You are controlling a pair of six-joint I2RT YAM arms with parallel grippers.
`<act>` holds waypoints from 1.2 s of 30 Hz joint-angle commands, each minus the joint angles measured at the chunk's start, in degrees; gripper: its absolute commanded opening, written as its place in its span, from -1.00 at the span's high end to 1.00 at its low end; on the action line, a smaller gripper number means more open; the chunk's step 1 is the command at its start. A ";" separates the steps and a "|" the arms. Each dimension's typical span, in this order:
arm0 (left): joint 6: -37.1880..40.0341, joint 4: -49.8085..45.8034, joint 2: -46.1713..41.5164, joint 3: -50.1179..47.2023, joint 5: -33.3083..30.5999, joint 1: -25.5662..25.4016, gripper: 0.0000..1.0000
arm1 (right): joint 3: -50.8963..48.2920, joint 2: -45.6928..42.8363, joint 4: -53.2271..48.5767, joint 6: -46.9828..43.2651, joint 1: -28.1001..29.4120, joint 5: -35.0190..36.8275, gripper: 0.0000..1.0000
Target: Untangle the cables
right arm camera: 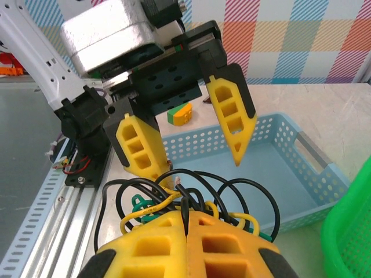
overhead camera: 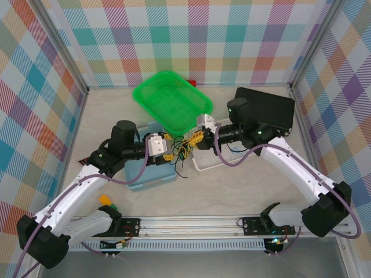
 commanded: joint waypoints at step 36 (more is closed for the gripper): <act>-1.42 -0.30 1.57 2.79 -2.90 -2.52 1.00 | -12.35 -10.48 12.83 24.08 -6.71 28.44 1.00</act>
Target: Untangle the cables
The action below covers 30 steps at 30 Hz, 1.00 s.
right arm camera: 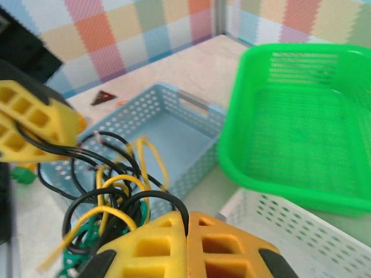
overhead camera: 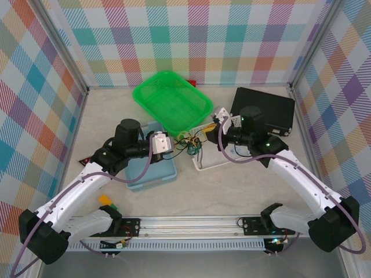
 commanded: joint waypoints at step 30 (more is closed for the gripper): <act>4.18 -22.06 -7.53 2.87 -1.55 8.15 1.00 | -5.29 -11.07 -7.13 2.60 -6.05 9.39 1.00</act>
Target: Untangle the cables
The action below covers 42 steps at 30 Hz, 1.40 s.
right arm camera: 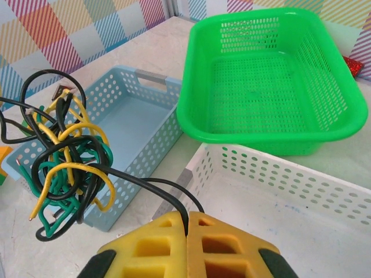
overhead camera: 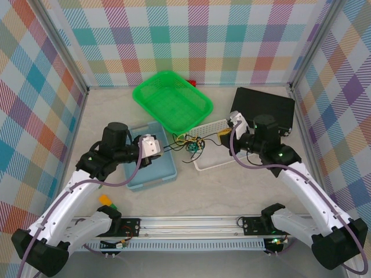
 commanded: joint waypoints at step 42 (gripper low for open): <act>5.71 -14.64 2.23 8.60 -3.35 3.08 1.00 | -3.52 -8.88 -8.75 2.41 -9.66 20.18 1.00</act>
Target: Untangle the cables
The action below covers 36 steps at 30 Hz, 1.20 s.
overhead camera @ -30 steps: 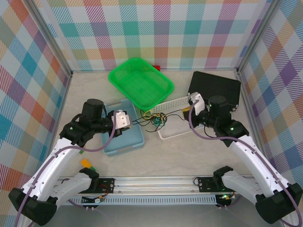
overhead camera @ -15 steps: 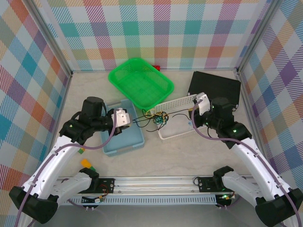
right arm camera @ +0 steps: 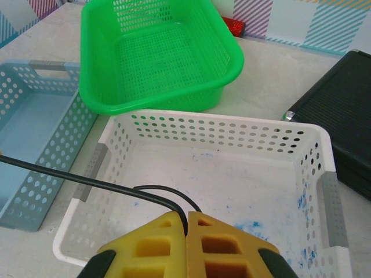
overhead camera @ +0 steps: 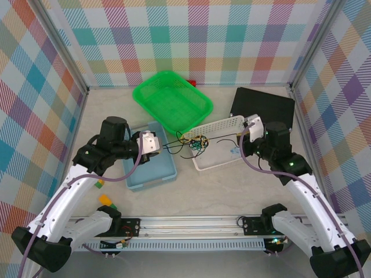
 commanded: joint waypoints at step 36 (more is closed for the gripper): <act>-3.59 1.62 1.73 -5.08 3.48 -4.22 -0.07 | 10.12 9.06 17.61 -5.60 6.10 -42.16 1.00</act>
